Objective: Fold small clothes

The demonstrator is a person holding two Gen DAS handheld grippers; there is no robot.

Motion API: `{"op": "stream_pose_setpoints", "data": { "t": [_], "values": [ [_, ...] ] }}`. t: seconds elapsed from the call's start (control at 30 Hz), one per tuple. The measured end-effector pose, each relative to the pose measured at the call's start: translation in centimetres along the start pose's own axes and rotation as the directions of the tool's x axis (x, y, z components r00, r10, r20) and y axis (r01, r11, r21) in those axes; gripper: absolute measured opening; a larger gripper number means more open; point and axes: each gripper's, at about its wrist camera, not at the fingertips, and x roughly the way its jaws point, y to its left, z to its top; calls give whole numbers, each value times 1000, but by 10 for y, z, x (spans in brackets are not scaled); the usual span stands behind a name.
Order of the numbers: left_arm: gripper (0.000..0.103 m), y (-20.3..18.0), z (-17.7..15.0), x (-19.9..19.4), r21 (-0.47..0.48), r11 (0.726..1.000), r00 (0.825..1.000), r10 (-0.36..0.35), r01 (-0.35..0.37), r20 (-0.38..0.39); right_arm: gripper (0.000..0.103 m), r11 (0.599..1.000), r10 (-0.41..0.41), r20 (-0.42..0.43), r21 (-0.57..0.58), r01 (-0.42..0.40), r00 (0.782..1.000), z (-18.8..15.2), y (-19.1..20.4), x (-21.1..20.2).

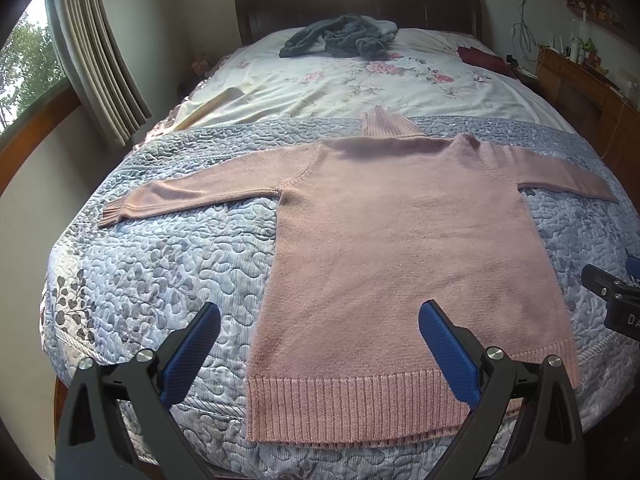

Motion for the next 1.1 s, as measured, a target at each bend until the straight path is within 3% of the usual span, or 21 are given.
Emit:
{"op": "stream_pose_setpoints", "data": {
  "t": [1.1],
  "values": [
    [99,2,0,4,0,1000,1000,12,-12,-5,100,1000,-1,-1,1,1,1000,3,-4,4]
  ]
}}
